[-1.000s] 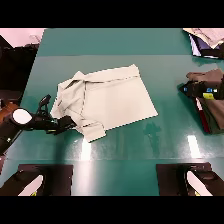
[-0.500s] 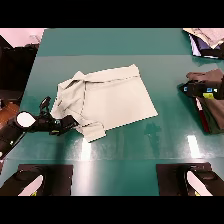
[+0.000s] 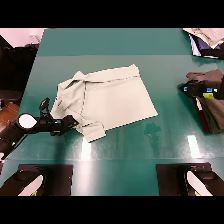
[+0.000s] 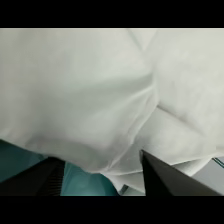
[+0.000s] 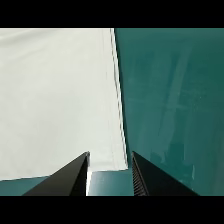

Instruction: Fold the shirts.

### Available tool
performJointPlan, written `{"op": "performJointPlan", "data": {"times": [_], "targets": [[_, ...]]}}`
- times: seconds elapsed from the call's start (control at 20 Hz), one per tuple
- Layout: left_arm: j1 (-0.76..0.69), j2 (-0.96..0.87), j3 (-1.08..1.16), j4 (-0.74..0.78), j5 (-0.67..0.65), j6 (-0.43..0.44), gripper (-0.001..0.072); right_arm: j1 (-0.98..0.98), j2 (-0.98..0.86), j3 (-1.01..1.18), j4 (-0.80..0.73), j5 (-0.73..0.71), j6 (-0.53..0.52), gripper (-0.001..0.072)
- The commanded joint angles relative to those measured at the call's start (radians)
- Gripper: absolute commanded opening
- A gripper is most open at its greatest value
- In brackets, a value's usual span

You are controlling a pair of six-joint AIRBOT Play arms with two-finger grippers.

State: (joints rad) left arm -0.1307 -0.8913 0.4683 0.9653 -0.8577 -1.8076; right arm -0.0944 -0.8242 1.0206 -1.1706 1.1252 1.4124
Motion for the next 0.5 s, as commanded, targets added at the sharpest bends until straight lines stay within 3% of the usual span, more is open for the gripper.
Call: {"op": "performJointPlan", "data": {"times": [0.0, 0.05, 0.1, 0.25, 0.45], "targets": [[0.000, -0.001, 0.002, -0.011, 0.006, 0.005, 0.0252, 0.001, 0.001, 0.000, 0.000, 0.004, 0.000, 0.0309], [0.000, -0.001, 0.014, -0.011, 0.005, 0.010, 0.0065, 0.001, 0.001, 0.000, 0.000, 0.003, 0.000, 0.0309], [0.000, -0.001, 0.032, -0.009, 0.003, 0.011, 0.0028, 0.001, 0.001, 0.000, 0.000, 0.003, 0.000, 0.0309], [0.000, -0.001, 0.130, 0.029, -0.058, 0.056, 0.0027, 0.001, 0.001, 0.000, -0.003, 0.007, 0.000, 0.0309], [0.000, -0.001, 0.322, 0.137, -0.274, 0.177, 0.0028, -0.035, -0.027, -0.001, -0.008, 0.093, -0.001, 0.0309]]}}
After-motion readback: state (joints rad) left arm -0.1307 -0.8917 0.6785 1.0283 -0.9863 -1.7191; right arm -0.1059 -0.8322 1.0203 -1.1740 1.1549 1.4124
